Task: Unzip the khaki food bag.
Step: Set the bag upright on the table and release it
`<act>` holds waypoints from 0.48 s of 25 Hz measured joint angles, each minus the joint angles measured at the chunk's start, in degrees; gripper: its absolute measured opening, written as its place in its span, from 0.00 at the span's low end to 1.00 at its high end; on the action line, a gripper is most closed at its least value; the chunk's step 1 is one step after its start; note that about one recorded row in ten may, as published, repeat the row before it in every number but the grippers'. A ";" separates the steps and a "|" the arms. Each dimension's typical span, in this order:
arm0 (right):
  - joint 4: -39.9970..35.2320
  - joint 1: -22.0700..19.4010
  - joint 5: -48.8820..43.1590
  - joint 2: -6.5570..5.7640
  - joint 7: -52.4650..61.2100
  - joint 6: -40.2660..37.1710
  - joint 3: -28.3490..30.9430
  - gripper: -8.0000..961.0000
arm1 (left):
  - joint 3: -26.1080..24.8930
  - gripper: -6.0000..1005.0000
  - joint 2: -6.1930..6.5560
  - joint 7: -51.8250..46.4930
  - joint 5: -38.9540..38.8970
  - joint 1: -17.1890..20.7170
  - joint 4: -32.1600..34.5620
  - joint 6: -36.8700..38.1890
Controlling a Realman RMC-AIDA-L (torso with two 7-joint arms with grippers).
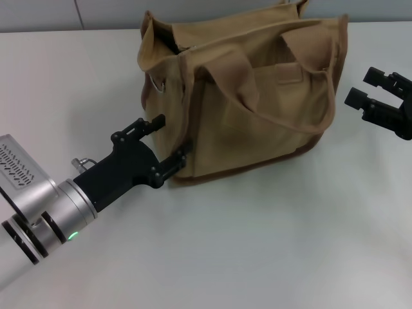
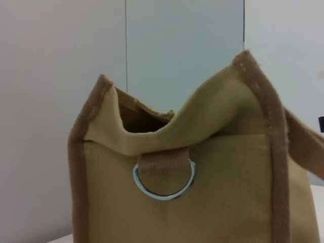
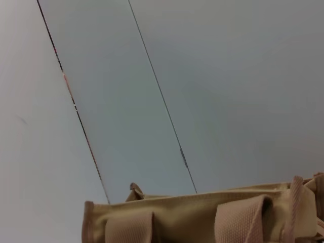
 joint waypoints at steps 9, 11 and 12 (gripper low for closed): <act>0.05 -0.01 0.00 0.00 -0.47 0.10 0.00 0.88 | -1.14 0.57 -0.11 0.00 -0.35 -0.17 0.02 1.00; 0.06 -0.13 0.00 0.00 -0.51 0.12 0.00 0.88 | -1.93 0.50 -0.11 0.00 -0.39 -0.19 0.02 0.96; 0.07 -0.21 0.00 0.00 -0.52 0.12 0.00 0.88 | -2.37 0.42 -0.11 0.01 -0.40 -0.17 0.02 0.92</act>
